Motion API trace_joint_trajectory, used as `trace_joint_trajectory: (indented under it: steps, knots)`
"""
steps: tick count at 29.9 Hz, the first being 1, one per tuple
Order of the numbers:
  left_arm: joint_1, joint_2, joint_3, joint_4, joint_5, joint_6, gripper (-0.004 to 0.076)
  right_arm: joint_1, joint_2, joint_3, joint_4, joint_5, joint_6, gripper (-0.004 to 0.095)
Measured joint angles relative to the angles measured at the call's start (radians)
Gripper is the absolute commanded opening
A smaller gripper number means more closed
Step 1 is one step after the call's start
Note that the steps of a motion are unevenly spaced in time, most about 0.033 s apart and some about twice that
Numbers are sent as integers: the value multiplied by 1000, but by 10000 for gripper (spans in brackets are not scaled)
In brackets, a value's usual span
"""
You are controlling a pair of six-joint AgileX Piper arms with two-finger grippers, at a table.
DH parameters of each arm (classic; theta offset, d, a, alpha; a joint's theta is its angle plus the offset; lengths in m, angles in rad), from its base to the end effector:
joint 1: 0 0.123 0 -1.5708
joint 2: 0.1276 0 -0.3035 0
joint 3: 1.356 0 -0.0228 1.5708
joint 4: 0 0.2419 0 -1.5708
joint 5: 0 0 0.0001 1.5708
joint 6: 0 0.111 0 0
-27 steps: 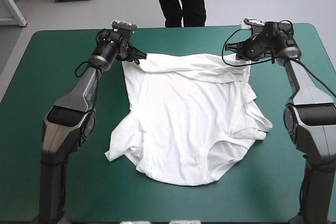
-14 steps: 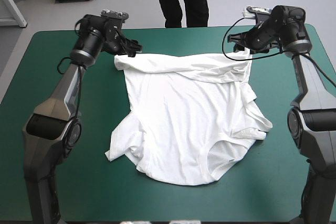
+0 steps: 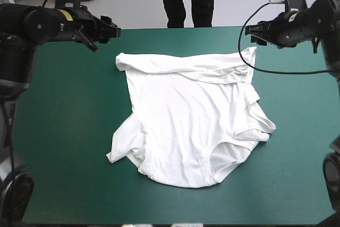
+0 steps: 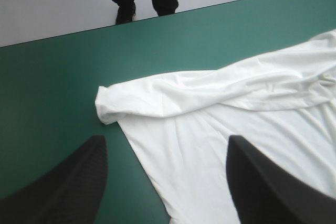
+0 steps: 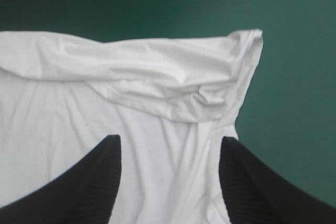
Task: Fold the cloth
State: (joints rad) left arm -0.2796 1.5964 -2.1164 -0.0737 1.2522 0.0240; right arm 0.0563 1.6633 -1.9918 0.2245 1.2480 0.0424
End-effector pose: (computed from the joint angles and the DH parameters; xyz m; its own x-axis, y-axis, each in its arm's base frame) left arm 0.3059 -0.0959 0.5131 -0.5769 0.1666 -0.7996 0.3295 0.9432 -0.0413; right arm 0.3501 0.0432 0.4580 -0.7510 0.0697 -0.6567 -0.1129 0.9662 0.2317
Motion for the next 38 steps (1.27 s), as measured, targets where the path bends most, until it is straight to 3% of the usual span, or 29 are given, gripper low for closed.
trace_joint_trajectory:
  steps: [6,11,22,31,38]
  knots:
    - [-91,-167,214,45,1,-1,427,0,-210,267,-5,1,0,509]
    - [-239,-209,419,80,1,-48,427,0,-301,379,-10,1,13,509]
    - [-485,-206,823,118,-4,-244,428,0,-319,397,-11,1,27,509]
    - [-503,-206,990,132,-21,-292,427,0,-319,397,-31,1,27,508]
    - [-519,-203,1101,74,-101,-337,427,0,-319,397,-37,1,27,509]
